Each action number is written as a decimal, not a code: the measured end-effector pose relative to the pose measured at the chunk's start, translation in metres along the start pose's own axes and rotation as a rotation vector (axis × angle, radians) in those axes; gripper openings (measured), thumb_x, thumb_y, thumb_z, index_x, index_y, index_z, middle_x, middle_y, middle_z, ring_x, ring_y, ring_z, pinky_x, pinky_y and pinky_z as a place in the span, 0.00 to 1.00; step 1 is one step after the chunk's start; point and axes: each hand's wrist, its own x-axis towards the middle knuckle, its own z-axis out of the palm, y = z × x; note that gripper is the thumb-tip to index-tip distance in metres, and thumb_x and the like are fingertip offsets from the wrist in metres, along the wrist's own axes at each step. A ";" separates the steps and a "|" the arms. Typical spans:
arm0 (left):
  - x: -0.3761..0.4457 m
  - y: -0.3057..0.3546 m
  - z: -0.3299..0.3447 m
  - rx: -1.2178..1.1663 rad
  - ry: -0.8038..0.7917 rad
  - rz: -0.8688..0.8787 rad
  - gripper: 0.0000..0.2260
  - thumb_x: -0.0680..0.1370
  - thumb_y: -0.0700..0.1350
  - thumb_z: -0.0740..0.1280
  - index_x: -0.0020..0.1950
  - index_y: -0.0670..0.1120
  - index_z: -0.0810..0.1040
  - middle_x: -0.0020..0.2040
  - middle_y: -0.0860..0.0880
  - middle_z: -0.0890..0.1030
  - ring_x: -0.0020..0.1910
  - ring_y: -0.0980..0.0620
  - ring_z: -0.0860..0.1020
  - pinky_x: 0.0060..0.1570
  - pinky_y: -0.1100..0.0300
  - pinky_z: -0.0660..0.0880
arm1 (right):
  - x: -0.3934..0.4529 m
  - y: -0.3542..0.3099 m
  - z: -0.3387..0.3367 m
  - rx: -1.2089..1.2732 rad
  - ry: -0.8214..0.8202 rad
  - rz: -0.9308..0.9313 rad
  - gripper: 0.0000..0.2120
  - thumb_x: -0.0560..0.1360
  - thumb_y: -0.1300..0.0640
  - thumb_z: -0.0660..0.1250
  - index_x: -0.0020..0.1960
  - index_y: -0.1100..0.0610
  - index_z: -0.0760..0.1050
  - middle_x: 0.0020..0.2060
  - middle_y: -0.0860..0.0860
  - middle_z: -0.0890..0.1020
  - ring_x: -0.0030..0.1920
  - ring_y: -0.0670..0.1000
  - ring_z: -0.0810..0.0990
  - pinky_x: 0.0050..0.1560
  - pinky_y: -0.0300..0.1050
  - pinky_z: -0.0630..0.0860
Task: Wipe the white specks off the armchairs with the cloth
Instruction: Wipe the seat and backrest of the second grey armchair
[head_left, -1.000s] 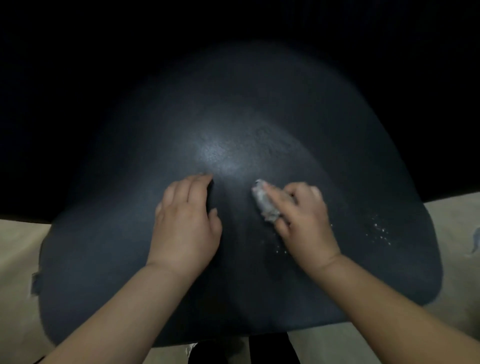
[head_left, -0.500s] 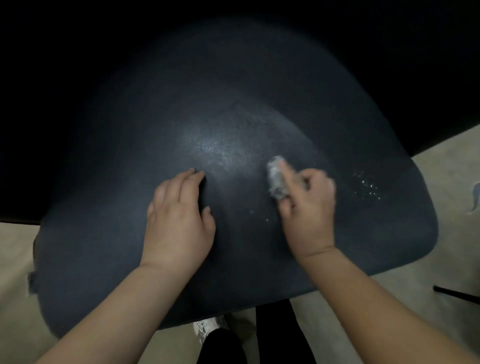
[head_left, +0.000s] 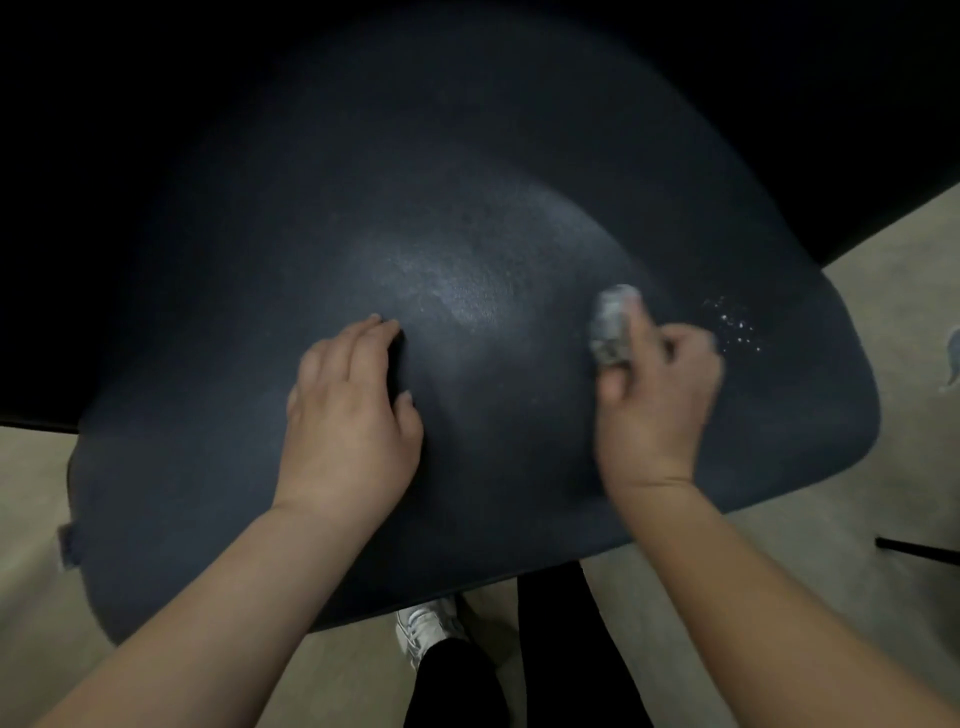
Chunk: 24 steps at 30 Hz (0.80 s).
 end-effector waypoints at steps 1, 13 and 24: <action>-0.001 0.001 0.000 0.000 0.000 0.001 0.24 0.73 0.40 0.68 0.69 0.45 0.69 0.69 0.47 0.70 0.67 0.46 0.65 0.66 0.48 0.64 | 0.001 0.011 -0.004 0.008 0.031 0.074 0.28 0.69 0.57 0.57 0.68 0.55 0.74 0.47 0.62 0.73 0.44 0.61 0.71 0.49 0.49 0.66; -0.004 0.027 0.011 0.020 -0.033 0.015 0.24 0.73 0.40 0.67 0.70 0.46 0.69 0.70 0.48 0.70 0.68 0.47 0.64 0.67 0.50 0.62 | -0.010 0.011 -0.006 0.023 -0.031 -0.054 0.27 0.69 0.58 0.60 0.68 0.53 0.74 0.47 0.59 0.74 0.43 0.58 0.69 0.45 0.45 0.64; 0.002 0.030 0.006 0.033 -0.026 -0.016 0.24 0.72 0.36 0.67 0.68 0.43 0.70 0.66 0.43 0.73 0.65 0.41 0.67 0.66 0.48 0.64 | -0.042 -0.024 0.000 0.128 -0.234 -0.299 0.25 0.69 0.55 0.61 0.66 0.49 0.76 0.44 0.54 0.75 0.42 0.55 0.67 0.38 0.48 0.70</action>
